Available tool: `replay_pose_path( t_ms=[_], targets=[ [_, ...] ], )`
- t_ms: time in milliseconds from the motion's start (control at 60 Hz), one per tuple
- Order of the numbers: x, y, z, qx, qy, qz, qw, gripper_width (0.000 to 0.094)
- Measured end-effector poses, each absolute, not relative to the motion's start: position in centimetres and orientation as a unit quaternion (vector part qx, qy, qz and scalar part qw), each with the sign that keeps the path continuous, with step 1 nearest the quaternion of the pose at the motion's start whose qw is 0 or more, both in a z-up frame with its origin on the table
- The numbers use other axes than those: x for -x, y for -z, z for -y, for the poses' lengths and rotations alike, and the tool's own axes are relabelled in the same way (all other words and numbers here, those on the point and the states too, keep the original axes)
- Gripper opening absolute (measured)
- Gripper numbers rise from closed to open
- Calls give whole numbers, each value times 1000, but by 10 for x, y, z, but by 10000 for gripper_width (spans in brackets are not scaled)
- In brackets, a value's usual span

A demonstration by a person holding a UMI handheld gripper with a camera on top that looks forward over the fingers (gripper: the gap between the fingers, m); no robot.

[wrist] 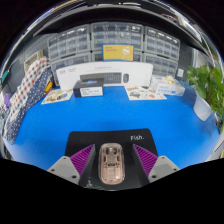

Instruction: Arrange mouse

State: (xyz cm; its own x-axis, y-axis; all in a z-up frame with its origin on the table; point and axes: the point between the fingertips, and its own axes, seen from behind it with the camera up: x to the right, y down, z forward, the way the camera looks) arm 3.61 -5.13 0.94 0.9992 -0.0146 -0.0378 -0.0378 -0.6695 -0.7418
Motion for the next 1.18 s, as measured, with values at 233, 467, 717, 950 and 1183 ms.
replay_pose_path(
  t_ms=[233, 467, 717, 950, 1183],
  targets=[
    [-6, -92, 52, 898, -22, 5, 440, 756],
    [31, -174, 68, 881, -35, 24, 471, 767],
    [52, -225, 81, 865, -45, 28, 499, 767],
    [50, -241, 89, 860, -35, 18, 508, 771],
    [47, -239, 96, 862, -23, 12, 506, 768]
  ],
)
